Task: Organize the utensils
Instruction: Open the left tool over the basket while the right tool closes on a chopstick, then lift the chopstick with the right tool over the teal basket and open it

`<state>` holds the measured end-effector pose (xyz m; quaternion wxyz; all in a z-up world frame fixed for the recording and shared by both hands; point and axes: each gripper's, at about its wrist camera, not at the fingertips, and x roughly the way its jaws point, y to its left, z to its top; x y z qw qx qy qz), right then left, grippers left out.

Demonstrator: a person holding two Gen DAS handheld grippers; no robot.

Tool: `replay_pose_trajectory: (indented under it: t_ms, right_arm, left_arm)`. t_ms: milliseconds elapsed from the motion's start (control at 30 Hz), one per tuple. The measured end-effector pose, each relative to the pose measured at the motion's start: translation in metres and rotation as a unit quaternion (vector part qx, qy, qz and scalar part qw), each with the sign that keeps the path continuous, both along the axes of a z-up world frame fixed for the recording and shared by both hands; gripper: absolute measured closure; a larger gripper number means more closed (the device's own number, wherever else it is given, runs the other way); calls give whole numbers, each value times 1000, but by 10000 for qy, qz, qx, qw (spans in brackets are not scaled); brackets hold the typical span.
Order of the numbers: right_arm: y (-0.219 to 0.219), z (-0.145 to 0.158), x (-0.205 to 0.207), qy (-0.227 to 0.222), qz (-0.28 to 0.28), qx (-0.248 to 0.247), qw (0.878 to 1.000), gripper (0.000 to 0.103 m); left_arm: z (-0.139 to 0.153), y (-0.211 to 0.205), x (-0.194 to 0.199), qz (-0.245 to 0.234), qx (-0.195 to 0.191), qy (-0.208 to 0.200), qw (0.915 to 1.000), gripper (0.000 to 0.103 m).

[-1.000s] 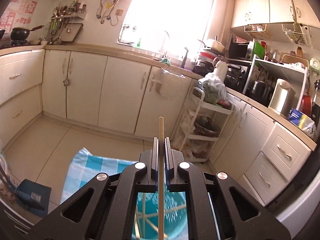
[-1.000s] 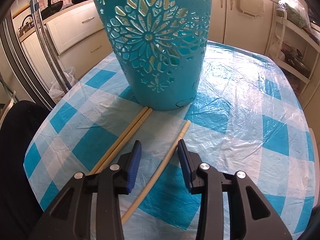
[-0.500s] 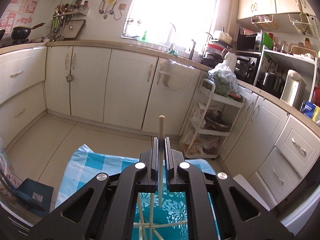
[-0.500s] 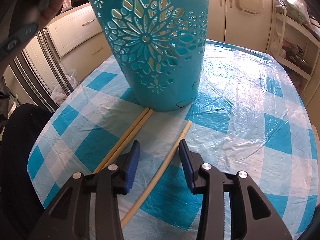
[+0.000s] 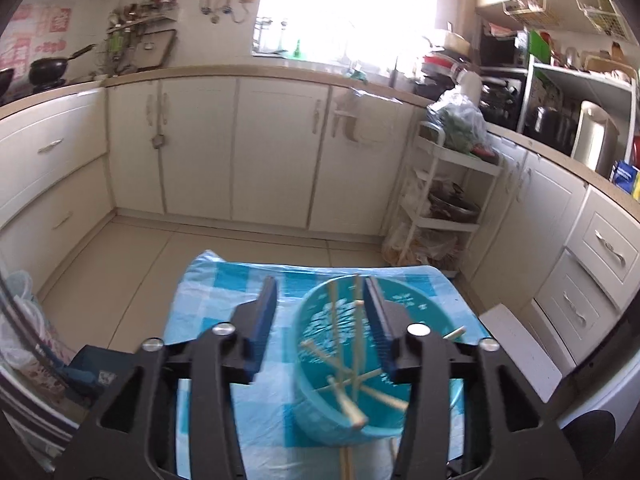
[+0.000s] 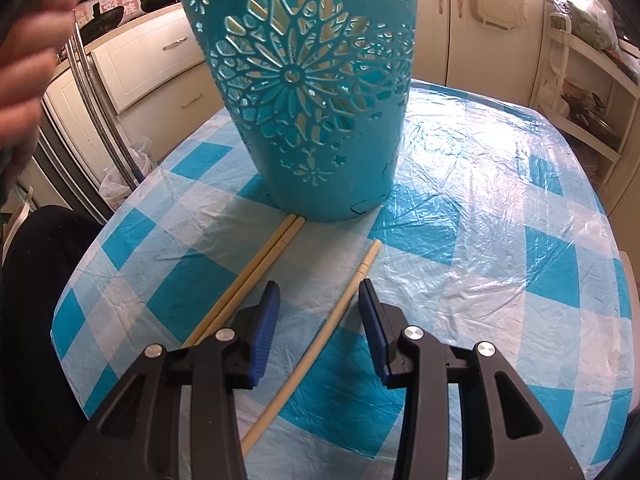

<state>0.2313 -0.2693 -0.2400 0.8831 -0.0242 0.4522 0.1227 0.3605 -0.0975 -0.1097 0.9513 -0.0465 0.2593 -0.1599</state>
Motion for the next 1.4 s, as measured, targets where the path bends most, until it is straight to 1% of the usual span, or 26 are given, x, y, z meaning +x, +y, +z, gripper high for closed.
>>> replay_pose_trajectory:
  t_ms: [67, 133, 167, 233, 267, 300, 333, 367, 467, 533, 600, 633, 667, 833, 933, 1067, 1133, 1200, 1267, 1333, 1400]
  right_arm:
    - [1, 0, 0, -2, -24, -31, 10000, 63]
    - [2, 0, -1, -32, -86, -135, 9999, 67]
    - [1, 0, -1, -30, -113, -131, 9998, 71]
    - [-3, 0, 0, -3, -54, -189, 9998, 80]
    - [-5, 1, 0, 51, 3, -177, 9998, 88]
    - [-9, 2, 1, 170, 59, -51, 9998, 91]
    - [-12, 3, 1, 272, 95, 31, 9996, 91]
    - [-14, 4, 2, 336, 128, 6, 9994, 91]
    - [-12, 5, 2, 386, 110, -193, 9990, 91]
    - [-5, 5, -1, 309, 159, -439, 9984, 91]
    - [-2, 5, -2, 294, 157, -521, 9981, 92]
    - [-4, 6, -3, 312, 127, -459, 9984, 93]
    - [-6, 7, -4, 318, 91, -354, 9988, 97]
    - [-34, 25, -16, 275, -172, 626, 9975, 97]
    - [-51, 41, -25, 146, -237, 1235, 9920, 98]
    - [-64, 67, -34, -102, -262, 1775, 9837, 98]
    - [-69, 85, -37, -316, -252, 2091, 9771, 98]
    - [-69, 107, -38, -578, -220, 2270, 9719, 98]
    - [-68, 131, -35, -875, -170, 2330, 9684, 99]
    - [-64, 149, -32, -1115, -105, 2366, 9651, 102]
    - [-61, 169, -26, -1336, -44, 2412, 9612, 102]
  left_arm:
    - [-5, 18, -8, 186, -53, 5, 9998, 51]
    - [-15, 43, -16, 457, -133, 74, 9988, 47]
    - [-19, 51, -18, 539, -170, 118, 9983, 45]
    - [-34, 71, -20, 717, -268, 288, 9967, 44]
    - [-43, 80, -20, 795, -307, 397, 9956, 44]
    - [-50, 87, -19, 842, -328, 468, 9948, 44]
    - [-60, 94, -18, 900, -352, 591, 9936, 44]
    - [-67, 98, -17, 923, -359, 659, 9929, 44]
    - [-81, 103, -15, 928, -366, 797, 9918, 44]
    - [-86, 101, -15, 855, -323, 816, 9925, 44]
    - [-89, 95, -16, 783, -156, 761, 9939, 44]
    - [-91, 94, -18, 751, -109, 758, 9942, 44]
    - [-92, 92, -18, 712, -65, 770, 9945, 44]
    - [-101, 83, -17, 611, 73, 935, 9937, 44]
    - [-103, 80, -16, 608, 114, 985, 9932, 44]
    - [-106, 78, -17, 599, 185, 1027, 9927, 44]
    - [-109, 78, -17, 591, 202, 1068, 9923, 43]
    - [-111, 76, -16, 579, 227, 1100, 9920, 43]
    - [-112, 75, -17, 563, 255, 1112, 9919, 43]
    - [-113, 75, -16, 557, 258, 1118, 9918, 43]
    - [-113, 75, -16, 564, 240, 1137, 9916, 43]
